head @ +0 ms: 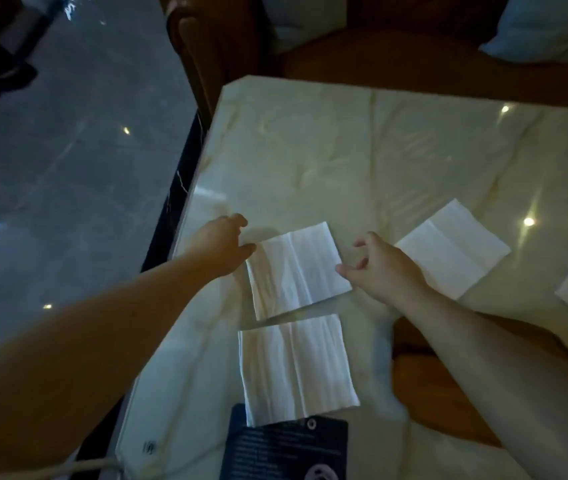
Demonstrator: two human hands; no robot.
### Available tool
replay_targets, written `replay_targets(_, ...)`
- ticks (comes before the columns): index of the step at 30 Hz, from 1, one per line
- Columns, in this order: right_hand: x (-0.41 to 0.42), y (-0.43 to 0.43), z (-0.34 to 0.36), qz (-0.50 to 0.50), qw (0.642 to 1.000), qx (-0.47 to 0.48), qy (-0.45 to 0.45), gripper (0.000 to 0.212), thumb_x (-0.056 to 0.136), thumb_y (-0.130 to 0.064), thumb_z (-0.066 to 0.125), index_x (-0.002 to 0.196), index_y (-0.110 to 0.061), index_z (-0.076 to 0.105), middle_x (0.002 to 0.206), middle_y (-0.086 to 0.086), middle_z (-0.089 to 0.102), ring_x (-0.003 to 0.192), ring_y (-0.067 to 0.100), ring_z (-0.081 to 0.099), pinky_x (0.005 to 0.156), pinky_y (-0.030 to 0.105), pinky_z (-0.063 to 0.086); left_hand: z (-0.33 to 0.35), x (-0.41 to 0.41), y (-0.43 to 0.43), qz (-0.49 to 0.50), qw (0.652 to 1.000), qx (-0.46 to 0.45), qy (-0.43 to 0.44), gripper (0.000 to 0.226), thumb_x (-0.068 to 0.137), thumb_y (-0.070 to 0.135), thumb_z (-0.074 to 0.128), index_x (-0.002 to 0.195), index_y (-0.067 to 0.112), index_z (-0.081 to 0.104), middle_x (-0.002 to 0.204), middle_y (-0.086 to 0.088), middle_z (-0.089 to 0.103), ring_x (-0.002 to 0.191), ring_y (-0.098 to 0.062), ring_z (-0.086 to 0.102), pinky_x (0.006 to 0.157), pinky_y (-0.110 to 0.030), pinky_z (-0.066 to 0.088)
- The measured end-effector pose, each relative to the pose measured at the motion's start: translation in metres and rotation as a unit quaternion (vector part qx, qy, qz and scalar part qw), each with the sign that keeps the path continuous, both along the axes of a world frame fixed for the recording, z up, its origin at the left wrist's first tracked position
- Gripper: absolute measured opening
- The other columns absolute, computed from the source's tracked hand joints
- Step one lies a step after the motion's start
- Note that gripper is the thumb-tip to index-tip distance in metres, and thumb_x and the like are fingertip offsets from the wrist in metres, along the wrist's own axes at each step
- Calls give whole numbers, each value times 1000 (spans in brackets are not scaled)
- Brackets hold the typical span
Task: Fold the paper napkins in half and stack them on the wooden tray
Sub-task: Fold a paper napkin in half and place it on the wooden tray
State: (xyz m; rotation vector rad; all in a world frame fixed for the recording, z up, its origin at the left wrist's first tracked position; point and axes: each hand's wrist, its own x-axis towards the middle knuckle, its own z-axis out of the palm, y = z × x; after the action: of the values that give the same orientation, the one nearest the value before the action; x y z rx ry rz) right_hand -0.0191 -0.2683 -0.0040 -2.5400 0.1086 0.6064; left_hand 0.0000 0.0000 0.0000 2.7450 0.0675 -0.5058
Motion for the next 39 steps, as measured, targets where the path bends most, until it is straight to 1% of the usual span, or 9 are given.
replay_targets(4, 1, 2, -12, 2, 1000, -32, 1, 48, 75, -52, 70, 105, -17, 57, 103, 4, 66, 96, 27, 61, 74, 33, 44, -10, 4, -5, 13, 1000, 28, 6, 50, 84, 35, 66, 127, 13, 52, 122, -10, 59, 105, -30, 59, 84, -37, 48)
replay_targets(11, 3, -1, -25, 37, 999, -30, -25, 17, 81, -34, 66, 72, -23, 57, 73, -4, 57, 80, 24, 61, 64, 29, 39, -21, 10, -14, -10, 992, 114, 48, 27, 89, 39, 54, 93, 14, 62, 79, 0, 57, 74, -22, 57, 66, -34, 49)
replay_targets(14, 15, -3, -22, 45, 998, -15, -36, 16, 81, -32, 65, 72, -21, 58, 72, -4, 57, 76, 24, 60, 63, 32, 43, -19, 5, -13, -1, 993, 96, 68, 18, 88, 35, 55, 82, 18, 58, 72, 4, 54, 70, -19, 54, 61, -31, 44)
replay_targets(18, 47, -1, -12, 67, 995, 0, -73, 12, 78, -28, 66, 72, -21, 59, 74, -1, 61, 77, 26, 61, 65, 34, 46, -18, -15, -11, 30, 995, 49, 76, 20, 85, 35, 55, 68, 27, 49, 72, 3, 58, 67, -17, 56, 65, -33, 52)
replay_targets(26, 85, 20, 10, 178, 978, 49, -92, 8, 79, -15, 65, 85, -11, 67, 79, -3, 62, 82, 21, 62, 68, 29, 44, -2, -35, -24, -33, 992, 39, 116, 20, 88, 42, 55, 78, 25, 51, 81, 2, 59, 74, -19, 55, 66, -32, 47)
replay_targets(30, 77, 26, 14, 213, 967, 85, -111, 7, 80, -14, 65, 87, -13, 67, 80, -4, 64, 81, 19, 64, 69, 28, 45, 7, -16, -22, -2, 1000, 5, -7, 37, 83, 39, 66, 109, 17, 53, 109, -5, 58, 100, -26, 57, 81, -38, 48)
replay_targets(34, 54, 26, 13, 233, 956, 117, -132, 19, 81, -12, 64, 100, -13, 65, 85, -4, 66, 81, 17, 65, 72, 33, 51, 11, -6, -27, -72, 991, 26, -110, 69, 81, 35, 67, 139, 16, 35, 140, -7, 45, 128, -28, 41, 101, -44, 39)
replay_targets(36, 42, 25, 10, 255, 948, 115, -153, 21, 81, -12, 63, 102, -13, 65, 88, 0, 69, 81, 19, 65, 71, 34, 52, 6, -7, -27, -139, 978, 54, -144, 52, 82, 33, 66, 129, 17, 51, 131, -7, 54, 122, -29, 46, 96, -44, 40)
replay_targets(39, 25, 20, 4, 288, 934, 103, -184, 16, 81, -12, 62, 96, -12, 67, 89, 3, 69, 80, 19, 63, 67, 33, 50, -4, -17, -24, -212, 957, 65, -187, 15, 79, 23, 68, 92, 15, 71, 97, -6, 68, 93, -32, 60, 77, -42, 47)
